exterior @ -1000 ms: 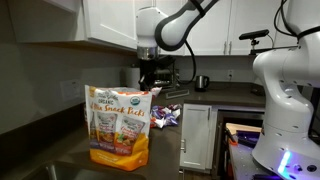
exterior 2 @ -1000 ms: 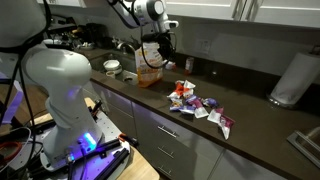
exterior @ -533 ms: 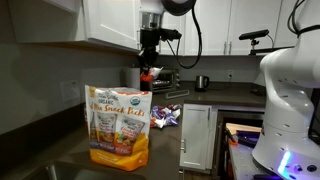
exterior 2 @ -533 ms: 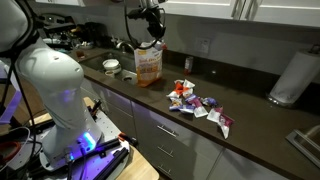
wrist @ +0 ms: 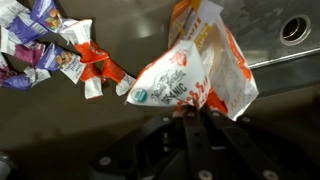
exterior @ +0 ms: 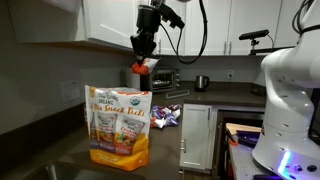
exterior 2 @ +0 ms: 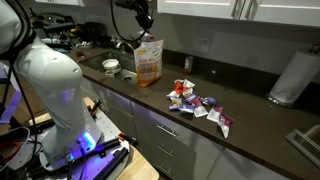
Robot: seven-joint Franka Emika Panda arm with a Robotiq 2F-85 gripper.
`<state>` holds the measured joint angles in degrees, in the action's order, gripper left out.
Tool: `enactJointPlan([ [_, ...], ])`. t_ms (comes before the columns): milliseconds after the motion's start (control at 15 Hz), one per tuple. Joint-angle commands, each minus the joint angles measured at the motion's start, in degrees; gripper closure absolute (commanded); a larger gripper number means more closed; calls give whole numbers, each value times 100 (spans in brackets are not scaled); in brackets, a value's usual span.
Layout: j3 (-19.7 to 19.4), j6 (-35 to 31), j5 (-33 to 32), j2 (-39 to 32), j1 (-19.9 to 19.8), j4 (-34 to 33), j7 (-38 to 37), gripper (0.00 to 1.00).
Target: Pick a snack pack and put it in the bag
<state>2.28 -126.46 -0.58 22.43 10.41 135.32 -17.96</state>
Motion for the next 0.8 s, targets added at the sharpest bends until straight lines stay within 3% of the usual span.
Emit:
enactJointPlan([
  [0,270,-560,476,-145,-57,35,264,96],
  [467,644,-1935,367,-801,-109,119,267,96],
  [733,693,-2341,160,-1113,-173,152,210,96],
])
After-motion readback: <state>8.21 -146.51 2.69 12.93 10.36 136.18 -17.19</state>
